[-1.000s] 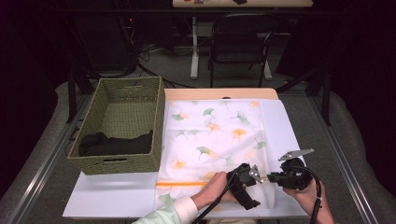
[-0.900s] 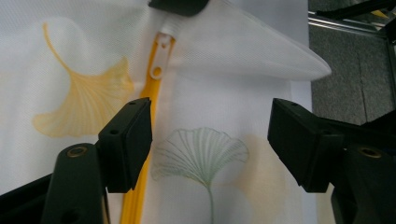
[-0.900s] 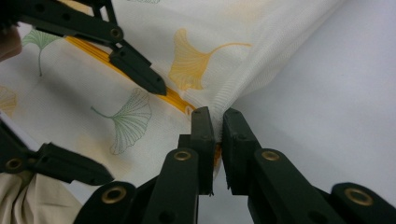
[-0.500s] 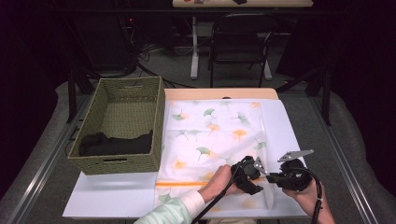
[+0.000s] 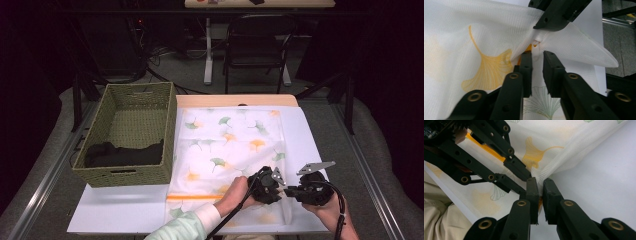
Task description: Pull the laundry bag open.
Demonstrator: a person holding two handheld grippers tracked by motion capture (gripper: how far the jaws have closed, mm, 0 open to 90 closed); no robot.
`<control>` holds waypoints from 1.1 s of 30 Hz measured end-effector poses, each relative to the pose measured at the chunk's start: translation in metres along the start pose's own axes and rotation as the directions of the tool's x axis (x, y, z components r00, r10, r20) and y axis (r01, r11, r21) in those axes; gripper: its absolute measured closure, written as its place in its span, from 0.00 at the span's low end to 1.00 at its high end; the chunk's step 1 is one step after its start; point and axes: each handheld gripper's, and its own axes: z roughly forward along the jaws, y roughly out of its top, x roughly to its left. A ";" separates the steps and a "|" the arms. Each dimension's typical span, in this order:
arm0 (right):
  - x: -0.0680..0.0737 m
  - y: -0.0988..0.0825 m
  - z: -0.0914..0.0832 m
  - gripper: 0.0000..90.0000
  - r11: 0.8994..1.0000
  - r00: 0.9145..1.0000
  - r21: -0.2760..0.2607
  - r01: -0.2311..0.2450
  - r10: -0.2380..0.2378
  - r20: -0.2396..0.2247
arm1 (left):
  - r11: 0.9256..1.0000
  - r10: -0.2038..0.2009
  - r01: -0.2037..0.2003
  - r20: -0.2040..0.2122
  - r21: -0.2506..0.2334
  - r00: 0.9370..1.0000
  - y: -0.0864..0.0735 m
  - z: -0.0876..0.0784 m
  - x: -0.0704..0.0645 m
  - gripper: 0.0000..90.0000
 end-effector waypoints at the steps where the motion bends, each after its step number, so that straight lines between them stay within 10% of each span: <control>1: 0.001 0.000 0.000 0.94 1.000 1.000 -0.003 0.006 -0.006 0.003 | 0.999 -0.041 0.041 0.000 -0.010 0.999 -0.001 0.000 -0.001 0.87; 11: 0.002 0.000 0.001 0.94 1.000 1.000 -0.001 0.008 -0.008 0.007 | 0.988 -0.107 0.106 -0.007 -0.110 0.994 -0.008 0.004 -0.001 0.98; 33: 0.003 0.000 0.001 0.94 1.000 1.000 -0.004 0.000 0.000 0.006 | 0.986 -0.151 0.145 -0.073 -0.076 0.986 -0.009 0.004 -0.005 1.00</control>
